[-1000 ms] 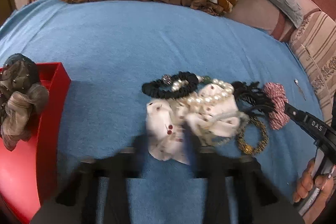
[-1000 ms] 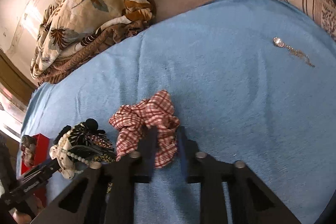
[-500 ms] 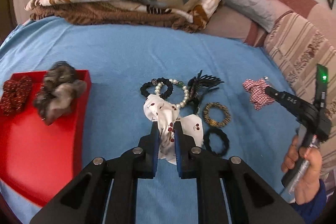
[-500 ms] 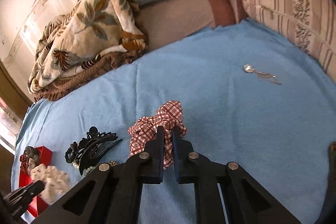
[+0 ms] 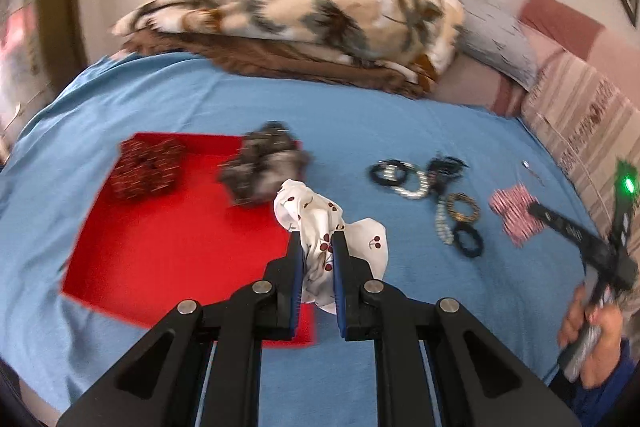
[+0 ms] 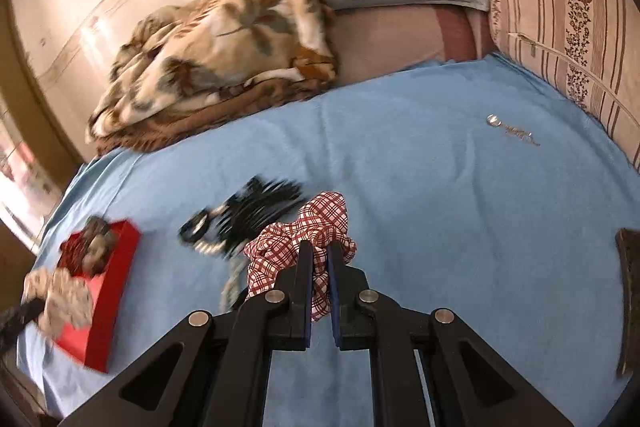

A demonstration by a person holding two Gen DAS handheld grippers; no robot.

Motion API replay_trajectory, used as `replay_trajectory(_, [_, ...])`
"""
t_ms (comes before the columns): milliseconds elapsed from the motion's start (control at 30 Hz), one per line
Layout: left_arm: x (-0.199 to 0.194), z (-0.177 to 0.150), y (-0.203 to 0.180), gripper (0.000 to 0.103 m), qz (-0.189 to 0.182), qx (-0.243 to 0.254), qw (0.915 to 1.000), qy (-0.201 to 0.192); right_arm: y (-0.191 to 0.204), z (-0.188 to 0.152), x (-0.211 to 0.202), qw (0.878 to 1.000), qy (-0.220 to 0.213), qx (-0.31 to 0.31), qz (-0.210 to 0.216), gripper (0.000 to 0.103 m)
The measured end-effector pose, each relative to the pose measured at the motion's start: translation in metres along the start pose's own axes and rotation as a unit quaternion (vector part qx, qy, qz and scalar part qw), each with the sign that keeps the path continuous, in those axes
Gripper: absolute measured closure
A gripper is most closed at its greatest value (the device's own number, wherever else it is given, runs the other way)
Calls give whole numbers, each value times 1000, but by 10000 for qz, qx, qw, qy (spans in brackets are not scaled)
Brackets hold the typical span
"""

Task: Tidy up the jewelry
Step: 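Carry both scrunchies over the red tray and open both grippers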

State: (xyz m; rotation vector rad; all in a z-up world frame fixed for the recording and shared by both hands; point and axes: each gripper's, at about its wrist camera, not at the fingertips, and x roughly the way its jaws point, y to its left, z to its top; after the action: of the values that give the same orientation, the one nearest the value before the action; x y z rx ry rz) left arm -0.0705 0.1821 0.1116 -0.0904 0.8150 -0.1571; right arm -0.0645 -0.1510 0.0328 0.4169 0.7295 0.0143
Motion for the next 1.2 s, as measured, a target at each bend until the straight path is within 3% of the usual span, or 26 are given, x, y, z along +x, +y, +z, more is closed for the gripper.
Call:
replay_trajectory(267, [-7, -8, 75, 90, 494, -433, 9978, -61, 58, -39, -26, 9982, 181, -494, 292, 95])
replay_trajectory(433, [-2, -10, 117, 90, 852, -614, 9944, -69, 111, -48, -31, 9929, 431, -711, 856, 95])
replay_trajectory(767, [22, -17, 183, 90, 1004, -1145, 9882, 172, 243, -48, -8, 9709, 850, -1207, 1884, 95])
replay_trajectory(1000, [29, -15, 193, 90, 1180, -1146, 9861, 233, 297, -73, 35, 9628, 1234, -1704, 1697, 95])
replay_trajectory(1200, [30, -16, 185, 89, 1348, -889, 9866, 251, 301, -91, 54, 9604, 1427, -1918, 1433, 95])
